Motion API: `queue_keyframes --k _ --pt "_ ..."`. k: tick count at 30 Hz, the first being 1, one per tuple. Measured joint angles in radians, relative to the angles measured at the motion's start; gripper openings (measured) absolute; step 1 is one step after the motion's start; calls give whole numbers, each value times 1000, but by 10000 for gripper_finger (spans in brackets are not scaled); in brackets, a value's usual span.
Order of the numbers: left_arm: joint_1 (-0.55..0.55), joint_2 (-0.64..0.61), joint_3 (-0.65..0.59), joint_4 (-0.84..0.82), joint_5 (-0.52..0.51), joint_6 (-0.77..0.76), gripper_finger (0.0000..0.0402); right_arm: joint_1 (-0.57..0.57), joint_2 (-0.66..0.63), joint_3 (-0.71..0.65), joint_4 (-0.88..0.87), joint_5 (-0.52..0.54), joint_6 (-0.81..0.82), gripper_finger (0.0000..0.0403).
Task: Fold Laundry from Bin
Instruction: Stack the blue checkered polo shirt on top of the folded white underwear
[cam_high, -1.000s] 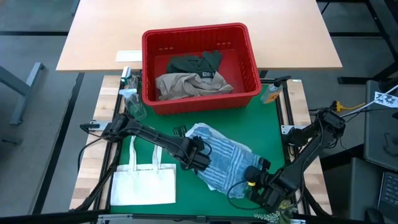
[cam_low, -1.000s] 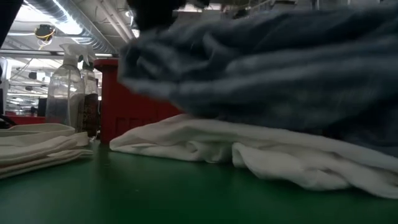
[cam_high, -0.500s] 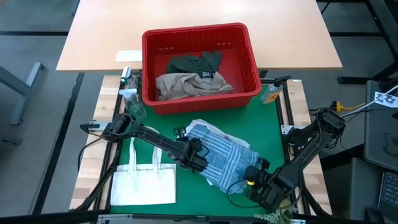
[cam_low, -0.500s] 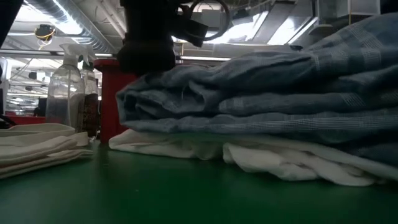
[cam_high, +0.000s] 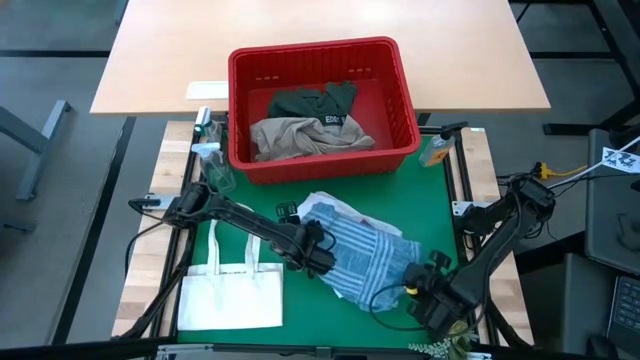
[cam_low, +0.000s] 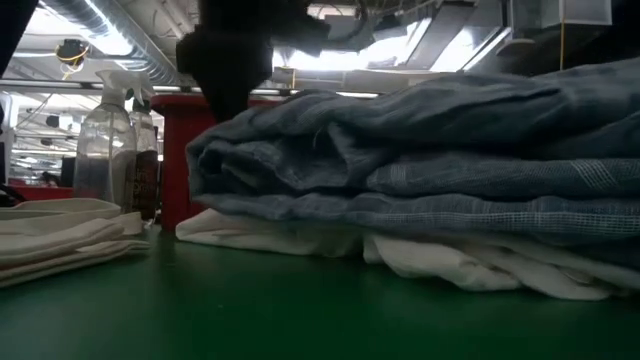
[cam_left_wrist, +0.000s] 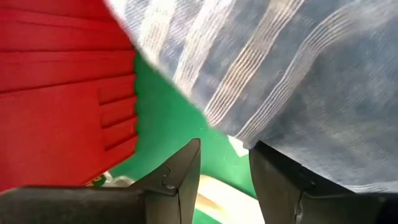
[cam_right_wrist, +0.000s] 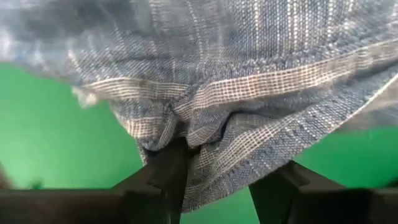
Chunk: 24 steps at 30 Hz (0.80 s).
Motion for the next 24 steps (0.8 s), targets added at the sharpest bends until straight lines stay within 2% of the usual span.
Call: queue_keyframes --k 3,6,13,19,24 --pt "-4 0 52 -33 0 0 133 0 0 25 -21 -56 -9 154" --pt "-3 0 90 -29 -1 0 130 0 0 29 -6 -64 -11 154" --pt "8 0 100 -28 -37 -1 126 -1 0 29 18 -63 -12 154" --pt "9 -2 100 -44 -8 -4 126 -1 0 29 18 -55 -13 154" --pt "-1 -3 114 -43 -6 5 126 -2 0 29 19 -4 -14 154"
